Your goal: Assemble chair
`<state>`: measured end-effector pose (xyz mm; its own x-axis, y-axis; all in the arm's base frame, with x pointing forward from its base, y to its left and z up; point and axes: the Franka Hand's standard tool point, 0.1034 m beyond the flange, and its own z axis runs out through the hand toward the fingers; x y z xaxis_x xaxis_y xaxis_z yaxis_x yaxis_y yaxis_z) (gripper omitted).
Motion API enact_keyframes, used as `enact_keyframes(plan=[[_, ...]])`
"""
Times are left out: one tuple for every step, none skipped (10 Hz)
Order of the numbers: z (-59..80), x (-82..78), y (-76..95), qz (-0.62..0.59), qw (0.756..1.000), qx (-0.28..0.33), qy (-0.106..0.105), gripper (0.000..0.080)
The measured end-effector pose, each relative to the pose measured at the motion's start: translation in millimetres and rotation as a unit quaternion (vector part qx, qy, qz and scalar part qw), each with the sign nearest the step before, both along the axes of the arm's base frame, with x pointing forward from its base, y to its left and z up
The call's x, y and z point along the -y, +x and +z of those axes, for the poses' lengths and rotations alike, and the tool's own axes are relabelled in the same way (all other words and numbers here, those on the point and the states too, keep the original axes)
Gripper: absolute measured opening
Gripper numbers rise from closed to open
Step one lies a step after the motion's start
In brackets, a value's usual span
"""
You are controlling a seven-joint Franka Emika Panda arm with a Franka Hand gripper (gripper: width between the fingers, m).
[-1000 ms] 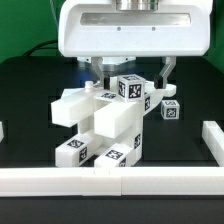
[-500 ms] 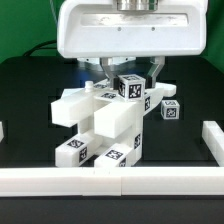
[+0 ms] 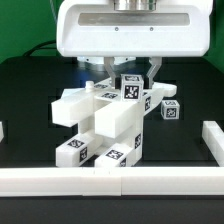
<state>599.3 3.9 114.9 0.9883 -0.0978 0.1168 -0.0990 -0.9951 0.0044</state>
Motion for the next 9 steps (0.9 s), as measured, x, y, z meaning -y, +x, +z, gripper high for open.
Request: enact_keyframes(plan=[[0.0,-0.1,0.0,-0.04,0.999,0.001,0.005,0.0285],[0.0,-0.1,0.0,-0.075,0.997,0.001,0.009,0.0285],[0.0,-0.5,0.0,-0.105,0.994,0.002,0.013,0.0287],[0.0,-0.8,0.0,-0.143,0.99,0.002,0.018,0.0287],[0.0,-1.1,0.0,-0.178,0.984,0.003,0.023,0.0287],[0.0,-1.7,0.0,-0.215,0.976,0.003,0.029,0.0287],[0.0,-1.7,0.0,-0.229,0.973,0.003,0.031,0.0287],[0.0,-2.6,0.1,-0.271,0.962,0.003,0.039,0.0287],[0.1,-3.9,0.2,-0.32,0.946,0.003,0.048,0.0287]])
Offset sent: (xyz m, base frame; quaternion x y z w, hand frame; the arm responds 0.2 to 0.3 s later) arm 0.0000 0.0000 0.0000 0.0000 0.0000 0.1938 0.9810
